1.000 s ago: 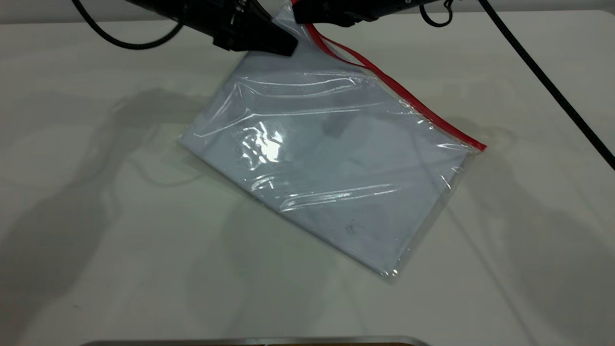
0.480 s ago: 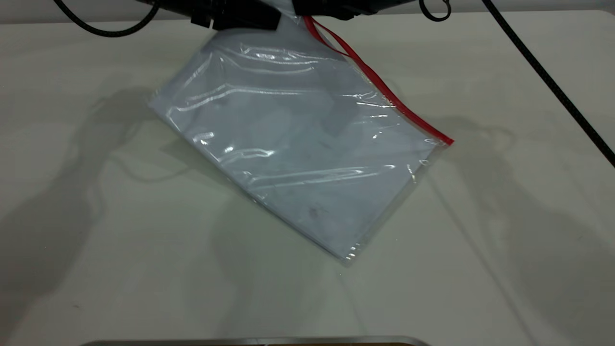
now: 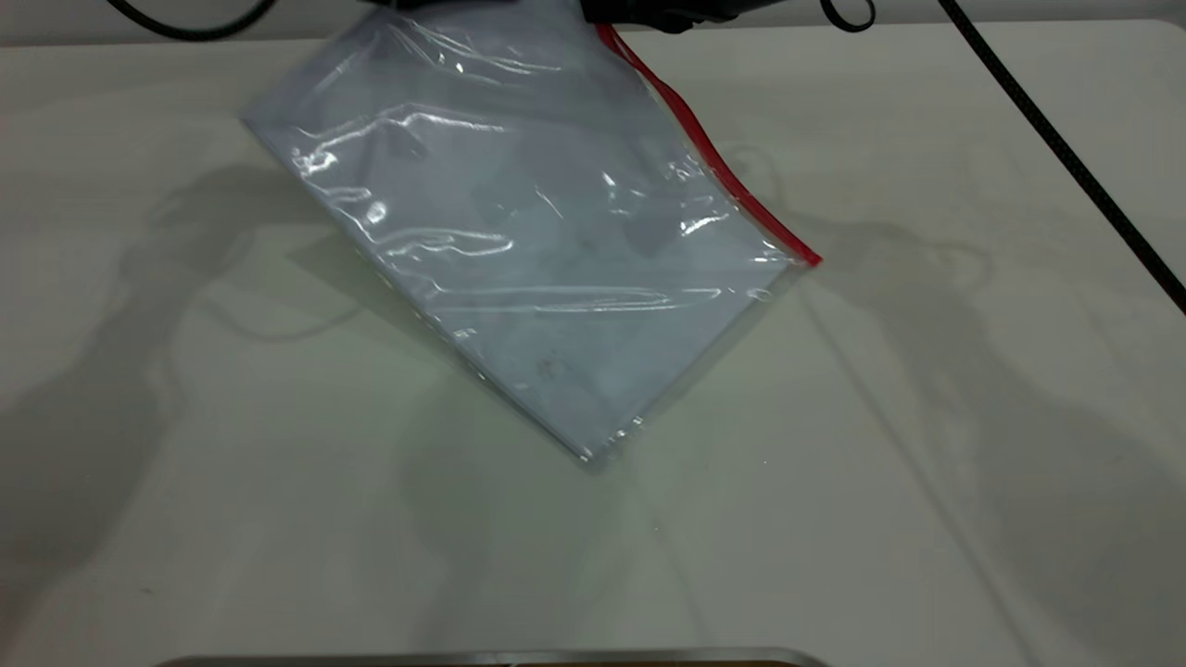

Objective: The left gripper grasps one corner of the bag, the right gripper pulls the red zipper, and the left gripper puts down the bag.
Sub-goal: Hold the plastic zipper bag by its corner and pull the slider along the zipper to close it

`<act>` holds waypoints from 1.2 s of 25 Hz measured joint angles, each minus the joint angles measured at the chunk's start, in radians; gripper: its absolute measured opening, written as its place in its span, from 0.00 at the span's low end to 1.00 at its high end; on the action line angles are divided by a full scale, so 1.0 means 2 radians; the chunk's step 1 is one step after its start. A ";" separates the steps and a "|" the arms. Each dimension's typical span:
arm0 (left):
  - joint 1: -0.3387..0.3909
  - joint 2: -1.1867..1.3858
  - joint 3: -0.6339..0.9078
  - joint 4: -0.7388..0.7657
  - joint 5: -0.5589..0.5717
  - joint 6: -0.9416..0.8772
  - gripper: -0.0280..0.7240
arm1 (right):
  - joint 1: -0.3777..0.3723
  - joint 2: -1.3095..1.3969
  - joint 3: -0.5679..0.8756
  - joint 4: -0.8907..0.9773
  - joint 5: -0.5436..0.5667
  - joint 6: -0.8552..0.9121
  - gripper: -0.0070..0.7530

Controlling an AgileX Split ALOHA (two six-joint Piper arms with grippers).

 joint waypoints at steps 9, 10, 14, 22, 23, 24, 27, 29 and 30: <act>0.023 -0.021 0.001 -0.016 0.003 0.001 0.11 | -0.026 0.041 0.002 -0.012 -0.036 -0.001 0.05; 0.026 -0.026 0.001 -0.023 0.004 0.001 0.11 | -0.032 0.046 0.002 -0.014 -0.042 0.000 0.05; 0.033 -0.034 0.001 -0.035 0.006 0.001 0.11 | -0.060 0.055 0.012 -0.018 -0.044 0.013 0.05; 0.036 -0.034 0.001 -0.041 0.009 0.001 0.11 | -0.094 0.063 0.018 -0.034 -0.018 0.029 0.05; 0.036 -0.034 0.001 -0.041 0.010 0.001 0.11 | -0.094 0.063 0.018 -0.037 -0.017 0.031 0.05; 0.036 -0.034 0.001 -0.041 0.010 0.001 0.11 | -0.094 0.063 0.018 -0.040 -0.015 0.031 0.05; 0.037 -0.034 0.001 -0.041 0.010 0.001 0.11 | -0.095 0.063 0.018 -0.041 -0.007 0.038 0.07; 0.037 -0.034 0.001 -0.041 0.010 0.001 0.11 | -0.095 0.062 0.018 -0.043 -0.006 0.044 0.12; 0.038 -0.034 0.001 -0.041 0.010 0.001 0.11 | -0.095 0.058 0.019 -0.045 -0.006 0.050 0.17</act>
